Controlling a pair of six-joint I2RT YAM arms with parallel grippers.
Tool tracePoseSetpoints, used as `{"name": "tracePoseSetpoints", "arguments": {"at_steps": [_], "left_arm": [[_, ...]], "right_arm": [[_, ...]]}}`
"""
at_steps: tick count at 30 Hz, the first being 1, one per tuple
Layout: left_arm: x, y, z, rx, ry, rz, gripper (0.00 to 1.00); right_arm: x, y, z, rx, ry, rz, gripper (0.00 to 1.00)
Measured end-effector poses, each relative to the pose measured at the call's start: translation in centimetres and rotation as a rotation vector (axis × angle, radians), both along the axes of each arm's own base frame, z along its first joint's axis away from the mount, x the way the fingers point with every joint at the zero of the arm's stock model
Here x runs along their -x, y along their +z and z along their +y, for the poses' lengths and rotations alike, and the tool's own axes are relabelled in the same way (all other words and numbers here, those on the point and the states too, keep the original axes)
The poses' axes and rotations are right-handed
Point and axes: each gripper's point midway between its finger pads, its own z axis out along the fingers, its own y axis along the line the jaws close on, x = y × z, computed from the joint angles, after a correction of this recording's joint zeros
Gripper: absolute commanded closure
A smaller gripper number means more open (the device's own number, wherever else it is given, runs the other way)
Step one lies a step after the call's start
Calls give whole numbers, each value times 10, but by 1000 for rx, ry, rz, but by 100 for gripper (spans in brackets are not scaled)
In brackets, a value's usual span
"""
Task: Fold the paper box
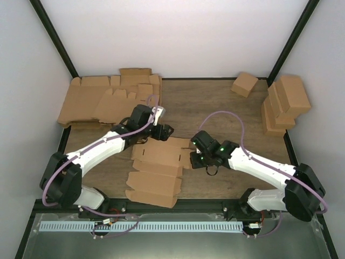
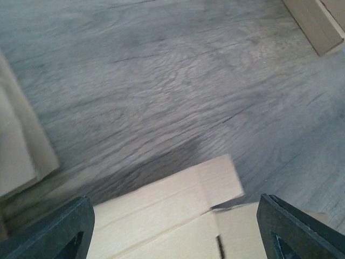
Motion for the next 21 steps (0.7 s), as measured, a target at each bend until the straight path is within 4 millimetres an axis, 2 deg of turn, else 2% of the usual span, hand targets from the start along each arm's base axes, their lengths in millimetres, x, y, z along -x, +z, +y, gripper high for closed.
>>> {"name": "tracePoseSetpoints", "arguments": {"at_steps": [3, 5, 11, 16, 19, 21], "left_arm": [[-1, 5, -17, -39, -78, -37, 12], [-2, 5, -22, -73, -114, -45, 10], [-5, 15, -18, -153, -171, -61, 6], [8, 3, -17, -215, -285, -58, 6], [10, -6, -15, -263, -324, -47, 6], [7, -9, -14, -296, -341, -54, 6]], "right_arm": [[-5, 2, 7, 0, 116, -48, 99], [-6, 3, 13, -6, 187, -57, 99], [-21, 28, 31, -14, 371, -172, 99], [-30, 33, 25, 71, 457, -252, 99], [-31, 38, 20, 107, 486, -273, 99], [-34, 48, 18, 125, 495, -301, 99]]}}
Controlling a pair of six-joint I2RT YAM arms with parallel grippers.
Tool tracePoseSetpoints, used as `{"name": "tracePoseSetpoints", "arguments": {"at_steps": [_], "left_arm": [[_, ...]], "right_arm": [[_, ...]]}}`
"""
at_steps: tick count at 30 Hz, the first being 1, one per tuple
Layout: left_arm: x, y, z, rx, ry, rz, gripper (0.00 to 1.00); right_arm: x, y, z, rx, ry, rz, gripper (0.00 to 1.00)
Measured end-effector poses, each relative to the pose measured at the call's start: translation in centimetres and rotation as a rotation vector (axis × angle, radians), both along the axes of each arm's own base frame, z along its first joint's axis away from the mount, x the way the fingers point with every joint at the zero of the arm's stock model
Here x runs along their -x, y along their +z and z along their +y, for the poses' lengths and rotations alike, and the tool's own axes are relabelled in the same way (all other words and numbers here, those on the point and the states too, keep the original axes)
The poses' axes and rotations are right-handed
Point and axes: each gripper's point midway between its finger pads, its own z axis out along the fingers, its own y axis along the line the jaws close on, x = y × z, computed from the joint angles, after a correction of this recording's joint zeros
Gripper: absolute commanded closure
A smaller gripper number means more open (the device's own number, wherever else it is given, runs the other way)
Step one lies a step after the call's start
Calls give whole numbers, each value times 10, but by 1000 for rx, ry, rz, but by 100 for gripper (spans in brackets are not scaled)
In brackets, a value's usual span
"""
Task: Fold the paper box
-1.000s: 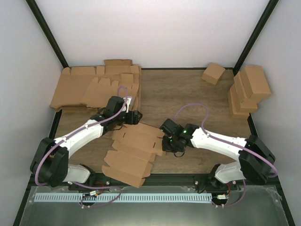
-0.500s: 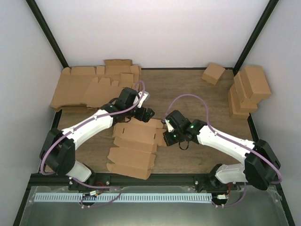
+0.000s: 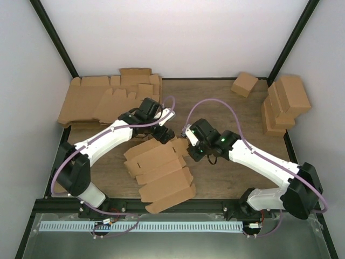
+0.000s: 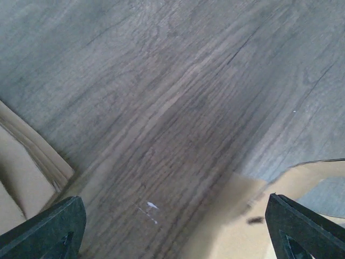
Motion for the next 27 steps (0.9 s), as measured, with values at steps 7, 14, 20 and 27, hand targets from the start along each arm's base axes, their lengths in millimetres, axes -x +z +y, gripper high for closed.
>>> {"name": "tracePoseSetpoints", "arguments": {"at_steps": [7, 14, 20, 27], "left_arm": [[-12, 11, -6, -38, -62, -45, 7], [11, 3, -2, -25, -102, 28, 21], [30, -3, 11, -26, -85, 62, 30], [35, -9, 28, -68, -35, 44, 59]], "right_arm": [[-9, 34, -12, 13, -15, -119, 99], [-11, 38, -18, 31, -21, -151, 99], [-12, 39, -18, 32, -25, -155, 99], [-15, 38, -18, 18, -53, -164, 99]]}}
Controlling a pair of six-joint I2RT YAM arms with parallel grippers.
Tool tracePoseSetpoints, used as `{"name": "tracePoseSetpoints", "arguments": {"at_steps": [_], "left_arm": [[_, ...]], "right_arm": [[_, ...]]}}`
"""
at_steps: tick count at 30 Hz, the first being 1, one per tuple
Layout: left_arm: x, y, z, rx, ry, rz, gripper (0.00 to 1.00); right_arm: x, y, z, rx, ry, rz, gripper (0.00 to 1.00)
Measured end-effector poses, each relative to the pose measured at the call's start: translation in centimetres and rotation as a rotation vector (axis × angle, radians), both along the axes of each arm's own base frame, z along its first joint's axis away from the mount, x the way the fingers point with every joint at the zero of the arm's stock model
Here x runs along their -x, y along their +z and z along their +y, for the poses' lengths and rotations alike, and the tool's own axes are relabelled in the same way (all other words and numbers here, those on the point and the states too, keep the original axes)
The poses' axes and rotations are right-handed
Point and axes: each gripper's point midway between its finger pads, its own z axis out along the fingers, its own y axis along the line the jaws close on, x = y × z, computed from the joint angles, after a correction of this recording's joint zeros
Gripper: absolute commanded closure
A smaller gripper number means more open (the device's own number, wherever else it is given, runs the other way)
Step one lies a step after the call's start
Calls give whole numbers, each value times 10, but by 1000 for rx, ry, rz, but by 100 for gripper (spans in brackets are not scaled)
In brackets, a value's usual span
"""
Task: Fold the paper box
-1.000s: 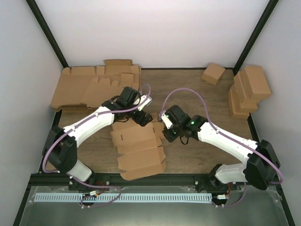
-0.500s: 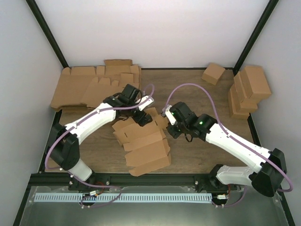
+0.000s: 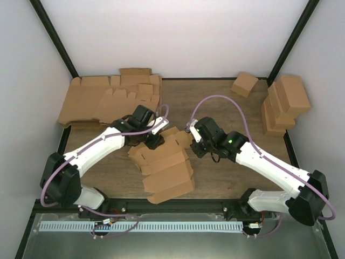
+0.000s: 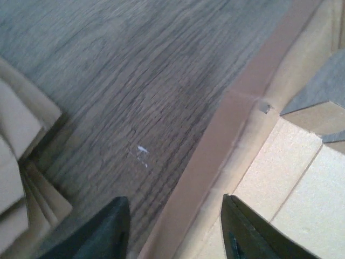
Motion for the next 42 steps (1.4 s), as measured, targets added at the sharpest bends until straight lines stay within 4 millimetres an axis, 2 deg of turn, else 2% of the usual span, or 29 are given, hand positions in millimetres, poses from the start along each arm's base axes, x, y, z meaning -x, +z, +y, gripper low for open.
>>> {"name": "tracePoseSetpoints", "arguments": {"at_steps": [3, 6, 10, 15, 17, 19, 22, 24, 28, 30, 33, 36, 40, 42], "left_arm": [[3, 0, 7, -9, 16, -18, 75], [5, 1, 12, -8, 38, -37, 85], [8, 7, 17, -8, 39, -80, 89], [11, 9, 17, -13, 20, -117, 91], [10, 8, 16, -19, 17, -127, 91], [12, 6, 15, -25, 6, -129, 91], [14, 3, 13, -33, -4, -128, 91], [12, 1, 13, -41, -1, -128, 91], [10, -6, 14, -65, 8, -123, 91], [11, -9, 12, -74, 3, -120, 87], [13, -14, 7, -85, 6, -105, 75], [11, -21, 9, -91, 51, -76, 54], [-2, -31, 22, -43, 169, 21, 36], [-11, -43, 32, -45, 233, 72, 34]], "right_arm": [[-3, 2, 3, -21, -12, -8, 99], [-7, -1, 7, -38, -26, -10, 99], [-13, -11, 9, -56, -68, -11, 99], [-22, -14, 12, -92, -125, -24, 92], [-26, -15, 12, -102, -151, -27, 81], [-30, -18, 11, -109, -177, -26, 75], [-34, -25, 9, -113, -196, -16, 60], [-34, -27, 11, -126, -195, -10, 56], [-35, -25, 17, -160, -180, -8, 54], [-37, -25, 20, -174, -186, -5, 52], [-40, -33, 21, -175, -196, 20, 52], [-43, -42, 20, -192, -212, 60, 54], [-46, -58, 15, -215, -240, 145, 55], [-45, -65, 16, -226, -253, 186, 55]]}}
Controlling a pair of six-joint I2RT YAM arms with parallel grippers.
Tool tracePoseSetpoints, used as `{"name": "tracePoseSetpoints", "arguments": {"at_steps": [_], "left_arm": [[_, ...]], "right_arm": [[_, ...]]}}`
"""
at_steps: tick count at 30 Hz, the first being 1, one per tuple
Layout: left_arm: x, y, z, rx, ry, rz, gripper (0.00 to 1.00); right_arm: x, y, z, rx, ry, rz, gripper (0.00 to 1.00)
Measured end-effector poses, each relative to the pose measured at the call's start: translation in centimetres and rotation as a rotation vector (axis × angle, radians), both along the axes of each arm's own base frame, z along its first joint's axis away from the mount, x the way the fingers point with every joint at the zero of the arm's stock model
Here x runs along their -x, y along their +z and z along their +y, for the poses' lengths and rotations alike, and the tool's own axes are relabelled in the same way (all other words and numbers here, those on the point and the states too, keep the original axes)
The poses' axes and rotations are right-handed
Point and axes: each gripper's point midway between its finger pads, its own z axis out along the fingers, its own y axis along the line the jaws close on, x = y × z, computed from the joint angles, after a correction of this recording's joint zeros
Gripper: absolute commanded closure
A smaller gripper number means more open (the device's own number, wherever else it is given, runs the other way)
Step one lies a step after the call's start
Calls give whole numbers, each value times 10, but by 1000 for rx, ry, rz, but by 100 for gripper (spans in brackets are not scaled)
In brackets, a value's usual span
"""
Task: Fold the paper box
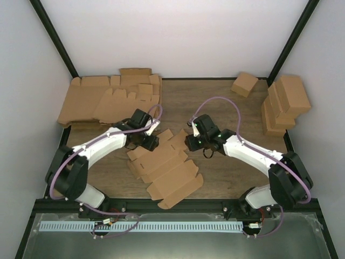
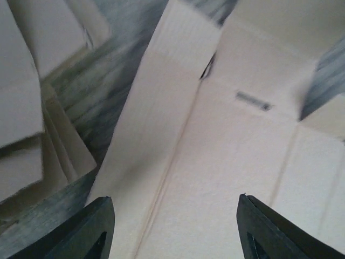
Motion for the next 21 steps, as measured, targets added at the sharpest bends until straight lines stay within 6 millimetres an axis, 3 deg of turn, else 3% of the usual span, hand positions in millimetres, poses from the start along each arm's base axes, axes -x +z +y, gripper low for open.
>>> {"name": "tracePoseSetpoints", "arguments": {"at_steps": [1, 6, 9, 13, 21], "left_arm": [[-2, -10, 6, -9, 30, 34, 33], [4, -51, 11, -39, 61, 226, 5], [5, -64, 14, -49, 83, 285, 0], [-5, -63, 26, -78, 136, 268, 0], [-17, -45, 36, -58, 173, 212, 3]], "right_arm": [[2, -3, 2, -10, 3, 21, 55], [21, -17, 7, -61, 39, 115, 55], [33, -27, 7, -73, 57, 165, 55], [46, -34, 5, -84, 74, 205, 54], [59, -19, 12, -154, 128, 226, 52]]}}
